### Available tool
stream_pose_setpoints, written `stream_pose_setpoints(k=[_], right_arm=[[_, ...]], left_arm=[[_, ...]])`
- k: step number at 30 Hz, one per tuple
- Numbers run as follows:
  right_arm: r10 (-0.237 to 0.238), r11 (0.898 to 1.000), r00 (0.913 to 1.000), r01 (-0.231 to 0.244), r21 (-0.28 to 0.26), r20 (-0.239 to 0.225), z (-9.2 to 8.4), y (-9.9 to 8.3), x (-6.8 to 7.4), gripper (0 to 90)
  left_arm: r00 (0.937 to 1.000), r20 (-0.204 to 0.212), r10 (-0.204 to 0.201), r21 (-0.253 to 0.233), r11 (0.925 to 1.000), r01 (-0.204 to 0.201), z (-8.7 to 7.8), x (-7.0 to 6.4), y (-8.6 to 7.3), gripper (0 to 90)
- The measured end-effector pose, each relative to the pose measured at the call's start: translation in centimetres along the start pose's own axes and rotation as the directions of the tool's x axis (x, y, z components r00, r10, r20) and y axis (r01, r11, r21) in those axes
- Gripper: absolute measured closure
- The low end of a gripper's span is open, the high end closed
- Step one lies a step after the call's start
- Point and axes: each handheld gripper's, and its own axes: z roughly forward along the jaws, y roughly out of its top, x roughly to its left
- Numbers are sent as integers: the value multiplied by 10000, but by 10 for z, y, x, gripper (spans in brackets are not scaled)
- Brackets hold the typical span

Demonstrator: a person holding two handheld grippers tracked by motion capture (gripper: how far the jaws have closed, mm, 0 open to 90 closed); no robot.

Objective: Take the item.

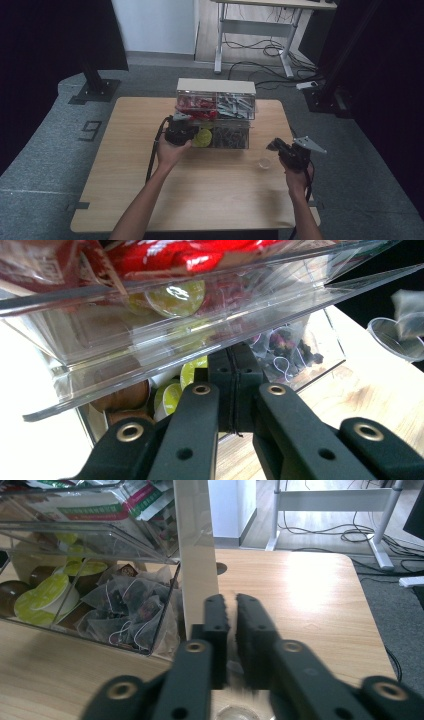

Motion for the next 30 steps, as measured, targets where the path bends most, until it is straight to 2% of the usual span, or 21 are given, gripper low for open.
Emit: stream_pose_setpoints(k=[10, 13, 23, 30], right_arm=[[-48, 10000, 10000, 49, -64, 86, -2, -5, 3, 711], [-399, 9991, 9990, 401, -104, 216, -4, -9, 7, 688], [-442, 9989, 9987, 439, -136, -248, -13, -28, 17, 629], [-24, 9999, 9984, 17, -115, -556, -20, -41, 14, 578]], left_arm=[[10000, 6, -30, 54, 10000, 30, 2, 1, -2, 896], [10000, 8, -22, 55, 10000, 22, 2, 0, -2, 897], [10000, 4, -33, 52, 10000, 33, 2, 0, -3, 900], [10000, 39, -73, 15, 10000, 73, 2, 0, -4, 899]])
